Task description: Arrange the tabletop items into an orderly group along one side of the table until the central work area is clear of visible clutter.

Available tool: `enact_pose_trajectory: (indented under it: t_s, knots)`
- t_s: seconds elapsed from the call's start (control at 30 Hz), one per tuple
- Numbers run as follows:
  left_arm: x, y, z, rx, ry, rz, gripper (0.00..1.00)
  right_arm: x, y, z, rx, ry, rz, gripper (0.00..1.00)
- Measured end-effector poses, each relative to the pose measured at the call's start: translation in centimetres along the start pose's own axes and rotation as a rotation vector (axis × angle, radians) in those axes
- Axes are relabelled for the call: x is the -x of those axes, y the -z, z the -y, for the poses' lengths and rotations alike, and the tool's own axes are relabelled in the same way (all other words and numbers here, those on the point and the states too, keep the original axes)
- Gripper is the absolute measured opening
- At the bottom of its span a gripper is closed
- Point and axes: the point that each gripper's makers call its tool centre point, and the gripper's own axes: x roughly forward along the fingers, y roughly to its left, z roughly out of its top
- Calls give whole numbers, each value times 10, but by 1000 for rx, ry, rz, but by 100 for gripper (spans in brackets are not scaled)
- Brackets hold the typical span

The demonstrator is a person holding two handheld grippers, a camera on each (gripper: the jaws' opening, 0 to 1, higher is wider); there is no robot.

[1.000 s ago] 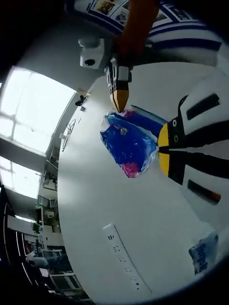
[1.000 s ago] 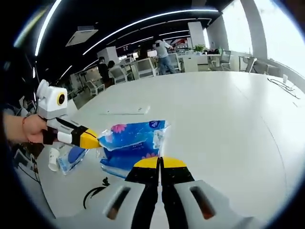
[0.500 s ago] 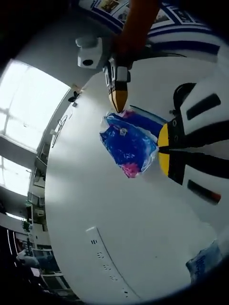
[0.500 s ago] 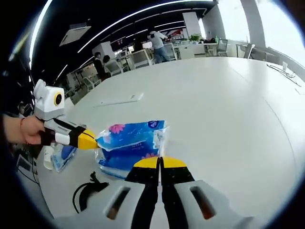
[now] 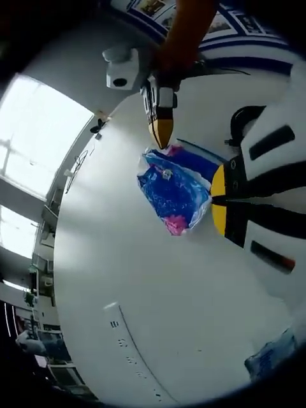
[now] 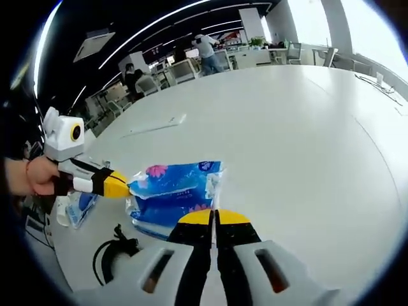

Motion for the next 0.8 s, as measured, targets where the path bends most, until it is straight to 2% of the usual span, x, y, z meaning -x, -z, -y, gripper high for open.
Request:
enact_pose_trajectory:
  t_s: [0.43, 0.7, 0.8]
  knots:
    - [-3, -1, -3, 11, 4, 5, 0, -2, 6, 4, -2, 12, -16, 1]
    - [-3, 2, -3, 16, 7, -2, 7, -3, 8, 5, -9, 25, -21, 8]
    - [-2, 1, -2, 15, 12, 1, 8, -3, 10, 3, -1, 21, -31, 5]
